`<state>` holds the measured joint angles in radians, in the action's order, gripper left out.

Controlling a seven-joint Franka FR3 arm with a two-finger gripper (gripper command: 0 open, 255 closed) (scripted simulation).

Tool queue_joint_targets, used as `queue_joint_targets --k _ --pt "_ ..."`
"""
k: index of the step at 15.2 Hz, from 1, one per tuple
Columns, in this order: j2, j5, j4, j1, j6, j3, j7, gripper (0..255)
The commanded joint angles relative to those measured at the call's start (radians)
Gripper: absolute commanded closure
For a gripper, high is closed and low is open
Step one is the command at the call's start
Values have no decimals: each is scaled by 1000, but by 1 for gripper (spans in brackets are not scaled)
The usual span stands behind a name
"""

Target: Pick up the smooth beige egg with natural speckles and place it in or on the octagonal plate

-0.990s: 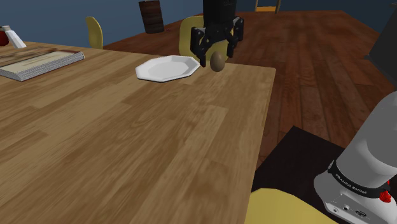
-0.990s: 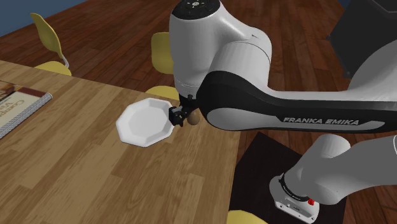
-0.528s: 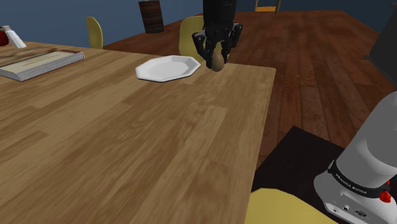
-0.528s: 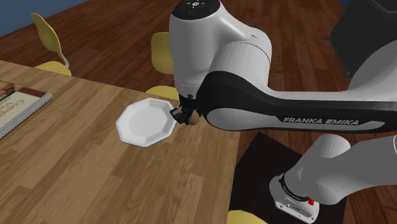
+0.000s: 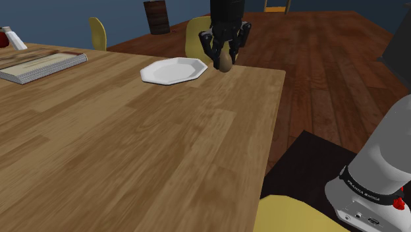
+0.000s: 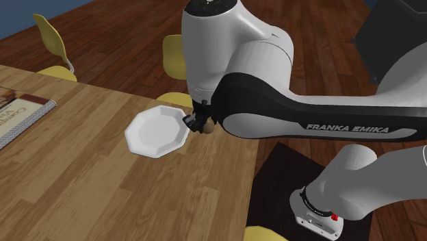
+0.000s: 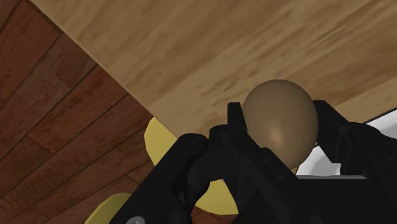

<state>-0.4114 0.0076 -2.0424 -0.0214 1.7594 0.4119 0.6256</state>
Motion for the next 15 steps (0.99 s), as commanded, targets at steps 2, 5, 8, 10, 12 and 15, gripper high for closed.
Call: queue_joint_targets --k 2,5,8,10,12,15 --pt "7 -3 46 -3 -39 -1 -2 255" --pt "16 -7 95 -5 -79 -2 -5 255" --pt "27 -11 145 -8 -119 -3 -6 255" --pt "36 -14 180 -10 -146 -2 -7 255" --pt "45 -17 216 -12 -173 -2 -8 255" --pt "56 -21 255 -15 -201 0 -8 255"
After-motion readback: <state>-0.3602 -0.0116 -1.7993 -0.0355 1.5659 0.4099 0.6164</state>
